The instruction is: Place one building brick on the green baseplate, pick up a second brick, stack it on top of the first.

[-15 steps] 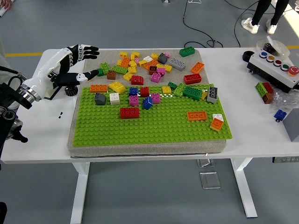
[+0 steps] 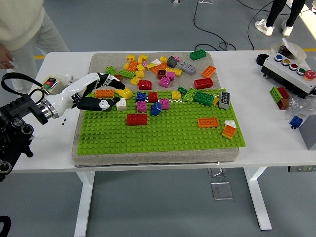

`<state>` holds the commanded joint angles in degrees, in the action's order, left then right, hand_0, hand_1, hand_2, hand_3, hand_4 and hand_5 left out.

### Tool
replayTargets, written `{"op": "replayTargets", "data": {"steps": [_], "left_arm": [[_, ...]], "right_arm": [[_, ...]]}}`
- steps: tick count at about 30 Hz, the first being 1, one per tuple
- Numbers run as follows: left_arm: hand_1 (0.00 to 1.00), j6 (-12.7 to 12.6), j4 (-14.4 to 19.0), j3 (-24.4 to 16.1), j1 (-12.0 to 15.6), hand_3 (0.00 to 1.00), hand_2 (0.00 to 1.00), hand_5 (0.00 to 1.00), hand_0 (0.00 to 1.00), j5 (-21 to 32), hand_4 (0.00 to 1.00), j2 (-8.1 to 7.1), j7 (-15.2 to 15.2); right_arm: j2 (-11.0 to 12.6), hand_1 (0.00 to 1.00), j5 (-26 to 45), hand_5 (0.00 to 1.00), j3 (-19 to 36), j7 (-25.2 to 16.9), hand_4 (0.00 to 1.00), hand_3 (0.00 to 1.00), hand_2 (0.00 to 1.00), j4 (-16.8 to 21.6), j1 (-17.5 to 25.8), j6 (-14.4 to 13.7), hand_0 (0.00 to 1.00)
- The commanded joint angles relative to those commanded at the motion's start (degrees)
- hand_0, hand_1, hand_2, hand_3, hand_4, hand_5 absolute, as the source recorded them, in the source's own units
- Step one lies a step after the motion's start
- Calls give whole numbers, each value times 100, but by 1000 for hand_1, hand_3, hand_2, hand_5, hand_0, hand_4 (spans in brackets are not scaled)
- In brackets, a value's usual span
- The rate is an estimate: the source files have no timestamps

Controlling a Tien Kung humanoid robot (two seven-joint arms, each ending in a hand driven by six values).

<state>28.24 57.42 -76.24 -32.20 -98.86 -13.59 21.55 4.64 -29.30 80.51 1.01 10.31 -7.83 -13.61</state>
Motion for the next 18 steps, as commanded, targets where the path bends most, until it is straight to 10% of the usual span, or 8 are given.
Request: {"op": "replayTargets", "data": {"steps": [18], "left_arm": [[766, -490, -383, 667, -361, 714, 723, 113, 831, -1297, 769, 172, 530]], "right_arm": [[1, 669, 14, 496, -23, 0, 916, 595, 717, 0, -2, 5, 741]]}}
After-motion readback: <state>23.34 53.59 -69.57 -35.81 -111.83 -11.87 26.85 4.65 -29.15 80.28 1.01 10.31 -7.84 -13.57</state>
